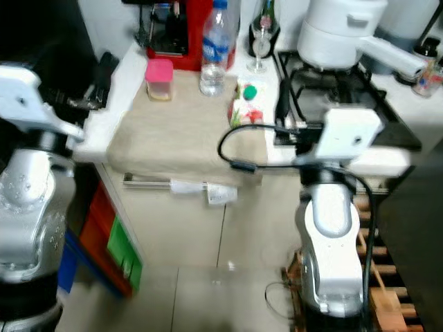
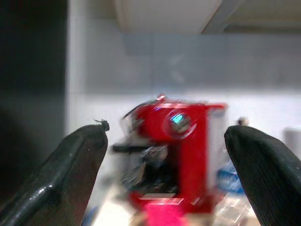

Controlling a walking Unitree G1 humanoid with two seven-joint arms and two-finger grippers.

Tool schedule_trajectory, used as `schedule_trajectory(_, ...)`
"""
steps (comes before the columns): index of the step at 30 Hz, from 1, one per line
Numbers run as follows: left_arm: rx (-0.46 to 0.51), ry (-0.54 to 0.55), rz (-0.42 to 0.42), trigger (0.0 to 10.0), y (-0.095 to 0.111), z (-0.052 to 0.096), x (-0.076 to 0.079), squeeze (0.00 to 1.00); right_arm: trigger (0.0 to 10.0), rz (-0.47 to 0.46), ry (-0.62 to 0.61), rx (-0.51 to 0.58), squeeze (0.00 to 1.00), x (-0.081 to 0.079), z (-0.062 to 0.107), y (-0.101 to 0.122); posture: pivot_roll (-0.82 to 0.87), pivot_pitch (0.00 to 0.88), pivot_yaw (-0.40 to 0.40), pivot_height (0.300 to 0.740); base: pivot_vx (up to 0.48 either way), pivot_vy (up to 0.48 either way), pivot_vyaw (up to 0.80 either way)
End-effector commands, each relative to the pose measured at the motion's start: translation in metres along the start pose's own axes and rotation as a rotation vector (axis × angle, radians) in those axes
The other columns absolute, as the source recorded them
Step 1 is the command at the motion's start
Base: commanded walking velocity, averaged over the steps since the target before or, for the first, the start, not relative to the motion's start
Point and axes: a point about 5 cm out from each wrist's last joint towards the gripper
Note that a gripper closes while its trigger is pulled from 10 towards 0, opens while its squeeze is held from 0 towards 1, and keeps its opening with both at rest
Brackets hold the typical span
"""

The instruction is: Restocking fridge

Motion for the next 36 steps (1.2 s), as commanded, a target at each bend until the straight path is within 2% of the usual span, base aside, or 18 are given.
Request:
schedule_trajectory(1, 0.021, -0.022, -0.008, 10.0, 0.003, -0.002, 0.006, 0.00, 10.0, 0.010, -0.014, 0.014, 0.14, 0.003, -0.002, 0.001, -0.08, 0.000, -0.003, 0.740, 0.461, 0.000, 0.00)
schedule_trajectory(10, 0.033, -0.017, -0.011, 10.0, 0.004, -0.005, 0.005, 0.00, 10.0, 0.026, 0.013, 0.052, 0.14, -0.001, -0.007, 0.006, -0.08, 0.000, -0.005, 0.740, 0.461, 0.000, 0.00)
schedule_trajectory(16, 0.027, -0.055, -0.004, 10.0, 0.003, -0.010, 0.011, 0.00, 10.0, 0.021, 0.017, 0.053, 0.14, -0.001, -0.007, 0.006, -0.08, 0.000, 0.000, 0.740, 0.361, 0.000, 0.00)
schedule_trajectory(24, -0.127, -0.012, 0.045, 10.0, -0.015, -0.012, 0.005, 0.00, 10.0, 0.019, 0.028, 0.068, 0.14, -0.003, -0.002, 0.020, -0.10, 0.000, 0.003, 0.740, 0.000, 0.000, 0.00)
schedule_trajectory(25, -0.212, -0.014, 0.079, 10.0, -0.025, -0.009, 0.009, 0.00, 10.0, 0.024, 0.028, 0.052, 0.14, -0.003, 0.005, 0.023, -0.12, 0.000, 0.000, 0.740, 0.000, 0.000, 0.00)
schedule_trajectory(26, -0.242, -0.024, 0.088, 10.0, -0.029, -0.008, 0.013, 0.00, 10.0, 0.025, 0.026, 0.039, 0.14, -0.003, 0.008, 0.023, -0.12, 0.000, 0.002, 0.740, 0.000, 0.000, 0.00)
schedule_trajectory(31, -0.312, -0.134, 0.142, 10.0, -0.035, -0.011, 0.034, 0.00, 10.0, 0.037, 0.019, 0.005, 0.14, 0.000, 0.016, 0.019, -0.14, 0.000, 0.013, 0.740, 0.000, 0.000, 0.00)
schedule_trajectory(33, -0.317, -0.204, 0.131, 10.0, -0.035, -0.016, 0.044, 0.00, 10.0, 0.037, 0.004, 0.000, 0.14, 0.001, 0.016, 0.018, -0.14, 0.000, 0.014, 0.740, 0.000, 0.000, 0.00)
schedule_trajectory(36, -0.366, -0.237, 0.143, 10.0, -0.040, -0.024, 0.051, 0.00, 10.0, 0.034, -0.003, -0.010, 0.14, -0.001, 0.017, 0.017, -0.14, 0.000, 0.013, 0.740, 0.000, 0.000, 0.00)
Point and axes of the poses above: a point about 5 cm out from each wrist's last joint towards the gripper, its own z axis pointing back from the gripper into the wrist, its own y axis along the axis of the wrist's last joint, x = y × z, and after that the axes turned 12 degrees about -z, right-handed
